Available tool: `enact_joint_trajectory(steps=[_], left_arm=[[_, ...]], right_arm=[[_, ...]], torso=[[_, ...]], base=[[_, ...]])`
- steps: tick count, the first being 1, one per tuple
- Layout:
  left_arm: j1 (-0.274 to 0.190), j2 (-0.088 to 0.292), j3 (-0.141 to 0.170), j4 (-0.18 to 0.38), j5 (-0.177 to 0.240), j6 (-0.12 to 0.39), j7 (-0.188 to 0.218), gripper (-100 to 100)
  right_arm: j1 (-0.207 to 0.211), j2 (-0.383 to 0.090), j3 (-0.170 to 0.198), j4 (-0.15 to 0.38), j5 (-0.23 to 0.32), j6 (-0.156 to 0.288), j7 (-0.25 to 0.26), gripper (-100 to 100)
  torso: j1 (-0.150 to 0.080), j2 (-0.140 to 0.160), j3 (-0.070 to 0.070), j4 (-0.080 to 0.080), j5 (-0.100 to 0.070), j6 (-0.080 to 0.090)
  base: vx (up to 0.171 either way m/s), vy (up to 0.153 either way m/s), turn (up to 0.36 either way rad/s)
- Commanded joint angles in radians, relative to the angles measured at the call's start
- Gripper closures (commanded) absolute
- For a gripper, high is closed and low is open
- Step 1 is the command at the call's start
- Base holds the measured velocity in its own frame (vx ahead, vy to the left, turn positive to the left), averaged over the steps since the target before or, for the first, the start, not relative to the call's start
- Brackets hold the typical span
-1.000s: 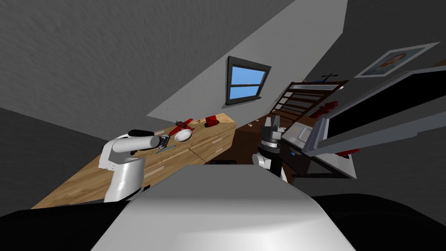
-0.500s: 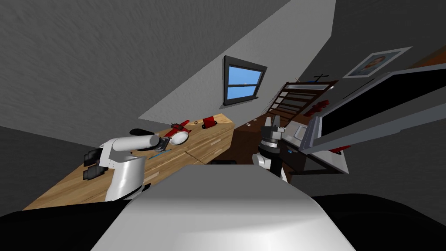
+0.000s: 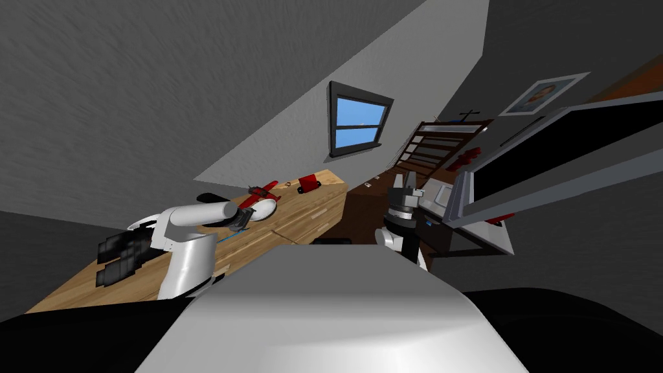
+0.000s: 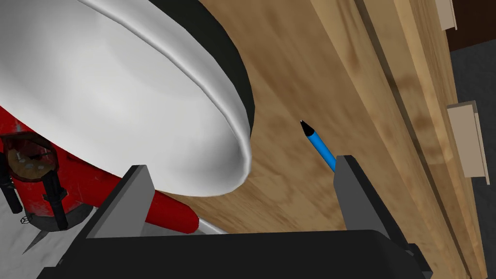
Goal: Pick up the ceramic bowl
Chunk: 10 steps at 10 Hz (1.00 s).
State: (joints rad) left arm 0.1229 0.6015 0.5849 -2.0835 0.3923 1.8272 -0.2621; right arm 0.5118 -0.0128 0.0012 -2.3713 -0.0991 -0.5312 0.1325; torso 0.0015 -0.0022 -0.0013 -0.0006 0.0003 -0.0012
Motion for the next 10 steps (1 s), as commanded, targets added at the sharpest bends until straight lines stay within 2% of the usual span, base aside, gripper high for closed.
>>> enact_joint_trajectory(steps=[1,2,5,6,7,10], left_arm=[[0.0,0.0,0.0,0.0,0.0,0.0,0.0,0],[0.0,-0.004,-0.013,0.03,-0.011,-0.034,-0.001,-100],[-0.001,-0.011,-0.033,0.076,-0.028,-0.085,-0.002,-100],[0.002,-0.01,-0.027,0.066,-0.023,-0.075,-0.004,-100],[0.002,-0.01,-0.028,0.068,-0.024,-0.079,-0.004,100],[0.002,-0.01,-0.028,0.068,-0.024,-0.079,-0.005,100]], right_arm=[[0.0,0.0,0.0,0.0,0.0,0.0,0.0,0],[0.0,0.0,0.0,0.0,0.0,0.0,0.0,0],[0.0,0.0,0.0,0.0,0.0,0.0,0.0,0],[0.0,0.0,0.0,0.0,0.0,0.0,0.0,0],[0.0,0.0,0.0,0.0,0.0,0.0,0.0,0],[0.0,0.0,0.0,0.0,0.0,0.0,0.0,0]], torso=[[0.0,0.0,0.0,0.0,0.0,0.0],[-0.001,0.002,0.001,0.0,0.0,0.0],[0.0,0.003,0.002,0.001,0.0,0.0],[0.0,0.003,0.002,0.001,0.0,0.0],[-0.001,0.003,0.002,0.001,0.0,0.0],[-0.001,0.002,0.002,0.001,0.0,0.0]], base=[[0.005,0.002,0.004],[-0.001,0.006,-0.019],[-0.01,0.011,-0.016],[-0.004,0.006,-0.004],[0.0,0.0,0.0],[0.0,0.0,0.0]])
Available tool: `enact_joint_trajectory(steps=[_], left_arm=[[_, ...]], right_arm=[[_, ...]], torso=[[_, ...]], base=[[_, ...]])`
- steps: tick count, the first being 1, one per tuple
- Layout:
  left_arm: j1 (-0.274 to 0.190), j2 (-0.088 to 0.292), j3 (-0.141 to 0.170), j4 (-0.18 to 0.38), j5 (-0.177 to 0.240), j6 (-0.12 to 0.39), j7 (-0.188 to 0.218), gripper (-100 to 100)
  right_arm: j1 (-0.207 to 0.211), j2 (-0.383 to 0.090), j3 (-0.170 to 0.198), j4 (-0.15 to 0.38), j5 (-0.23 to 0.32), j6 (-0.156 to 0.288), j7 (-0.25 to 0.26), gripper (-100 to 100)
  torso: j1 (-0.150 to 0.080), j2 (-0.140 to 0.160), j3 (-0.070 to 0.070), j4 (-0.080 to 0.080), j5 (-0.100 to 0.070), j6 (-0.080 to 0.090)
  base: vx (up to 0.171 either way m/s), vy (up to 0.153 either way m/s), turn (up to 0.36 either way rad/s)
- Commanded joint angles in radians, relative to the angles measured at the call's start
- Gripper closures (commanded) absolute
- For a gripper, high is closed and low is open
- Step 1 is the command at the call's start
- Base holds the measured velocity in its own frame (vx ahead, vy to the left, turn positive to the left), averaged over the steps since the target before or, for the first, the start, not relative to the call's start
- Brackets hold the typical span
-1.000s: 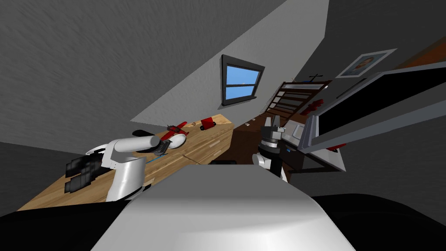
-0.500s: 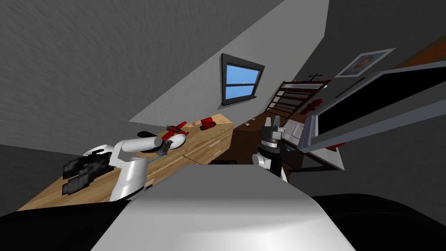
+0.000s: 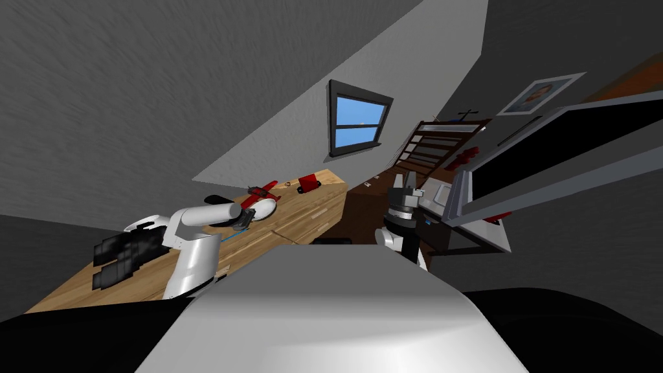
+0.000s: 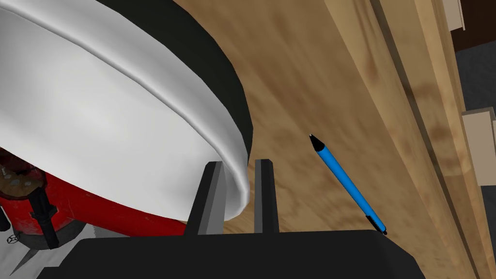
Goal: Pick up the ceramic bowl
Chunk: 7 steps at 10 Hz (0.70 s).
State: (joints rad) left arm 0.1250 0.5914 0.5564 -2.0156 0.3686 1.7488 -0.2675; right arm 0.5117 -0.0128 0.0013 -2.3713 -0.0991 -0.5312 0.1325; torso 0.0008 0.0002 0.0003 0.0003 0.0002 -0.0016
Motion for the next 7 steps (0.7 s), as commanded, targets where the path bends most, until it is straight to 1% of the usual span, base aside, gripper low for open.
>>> enact_joint_trajectory(steps=[1,2,3,5,6,7], left_arm=[[0.0,0.0,0.0,0.0,0.0,0.0,0.0,100],[0.0,0.0,0.0,0.0,0.0,0.0,0.0,0],[-0.003,0.005,0.012,-0.03,0.01,0.036,0.004,100],[-0.002,0.009,0.025,-0.06,0.021,0.069,0.005,100],[-0.004,0.01,0.021,-0.048,0.018,0.057,0.004,100],[-0.004,0.01,0.022,-0.05,0.019,0.062,0.004,0]], right_arm=[[0.0,0.0,0.0,0.0,0.0,0.0,0.0,0],[0.0,0.0,0.0,0.0,0.0,0.0,0.0,0],[0.0,0.0,0.0,0.0,0.0,0.0,0.0,0],[0.0,0.0,0.0,0.0,0.0,0.0,0.0,0],[0.0,0.0,0.0,0.0,0.0,0.0,0.0,0],[0.0,0.0,0.0,0.0,0.0,0.0,0.0,0]], torso=[[0.0,0.0,0.0,0.0,0.0,0.0],[0.0,0.0,0.0,0.0,0.0,0.0],[0.0,0.0,0.0,0.0,0.0,0.0],[-0.002,0.0,0.0,0.001,-0.001,-0.001],[-0.002,0.0,0.001,0.001,-0.001,-0.001],[-0.002,0.001,0.001,0.001,-0.001,-0.001]], base=[[0.0,0.0,0.0],[0.0,0.0,0.0],[0.007,-0.009,0.03],[0.012,-0.013,0.02],[0.004,-0.005,0.003],[0.0,0.0,0.0]])
